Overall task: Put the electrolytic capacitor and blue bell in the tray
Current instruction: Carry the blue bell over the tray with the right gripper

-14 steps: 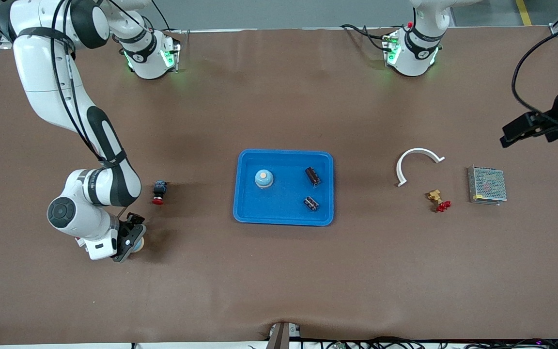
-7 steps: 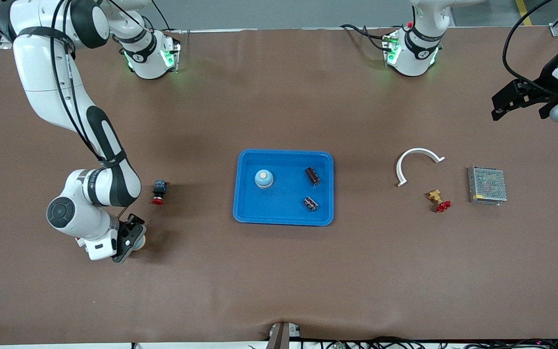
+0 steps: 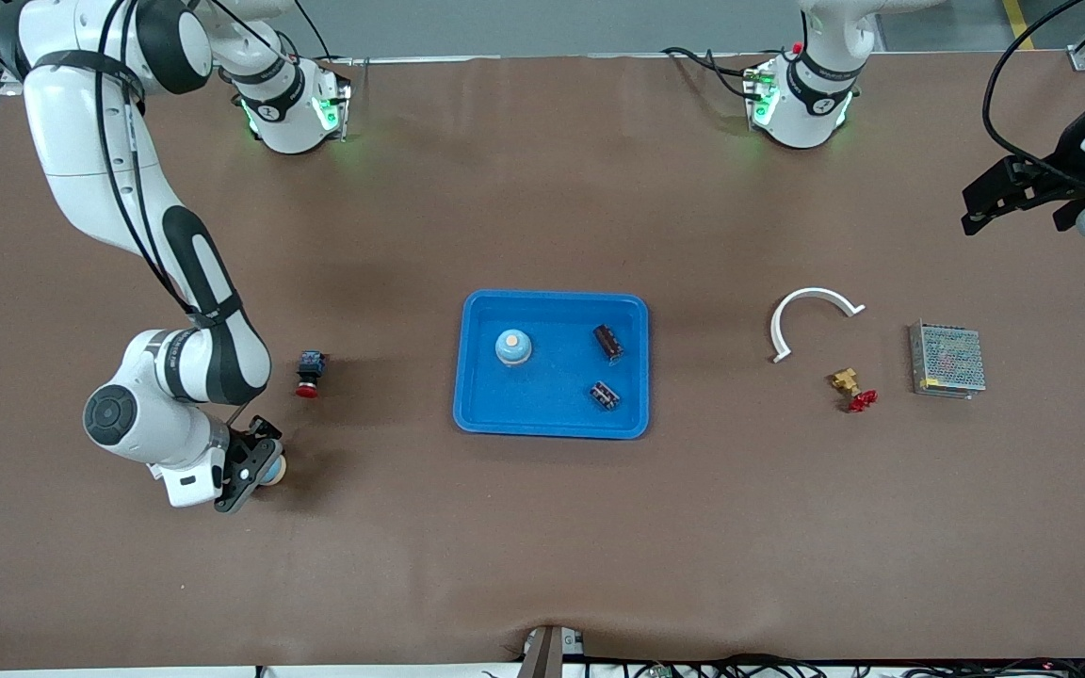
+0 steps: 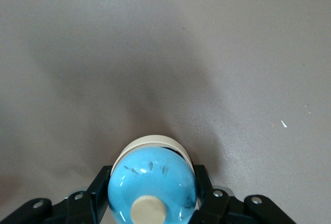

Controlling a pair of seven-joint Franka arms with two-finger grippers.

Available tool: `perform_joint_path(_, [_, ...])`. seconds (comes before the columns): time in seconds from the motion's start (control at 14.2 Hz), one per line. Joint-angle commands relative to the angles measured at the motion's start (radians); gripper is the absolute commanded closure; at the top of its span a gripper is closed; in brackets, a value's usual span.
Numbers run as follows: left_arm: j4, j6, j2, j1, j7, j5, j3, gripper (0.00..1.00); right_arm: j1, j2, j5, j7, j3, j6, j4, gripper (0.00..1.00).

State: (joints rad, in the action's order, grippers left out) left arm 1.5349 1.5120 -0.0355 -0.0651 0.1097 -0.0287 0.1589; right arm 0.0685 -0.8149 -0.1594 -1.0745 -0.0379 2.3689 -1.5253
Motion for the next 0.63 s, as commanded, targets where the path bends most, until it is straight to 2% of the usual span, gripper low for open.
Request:
perform_joint_path(0.0, [-0.025, 0.002, 0.016, 0.005, -0.010, 0.007, -0.004, 0.00, -0.016, 0.006, -0.020, 0.027, 0.016, -0.101, 0.068, 0.45])
perform_joint_path(0.28, [-0.025, 0.004, 0.020, 0.001, -0.012, 0.009, -0.009, 0.00, 0.008, 0.023, -0.019, 0.141, 0.018, -0.247, 0.140, 0.44])
perform_joint_path(0.56, [-0.024, -0.004, 0.019, 0.001, -0.010, 0.009, -0.009, 0.00, 0.069, 0.062, -0.019, 0.345, 0.019, -0.319, 0.142, 0.45])
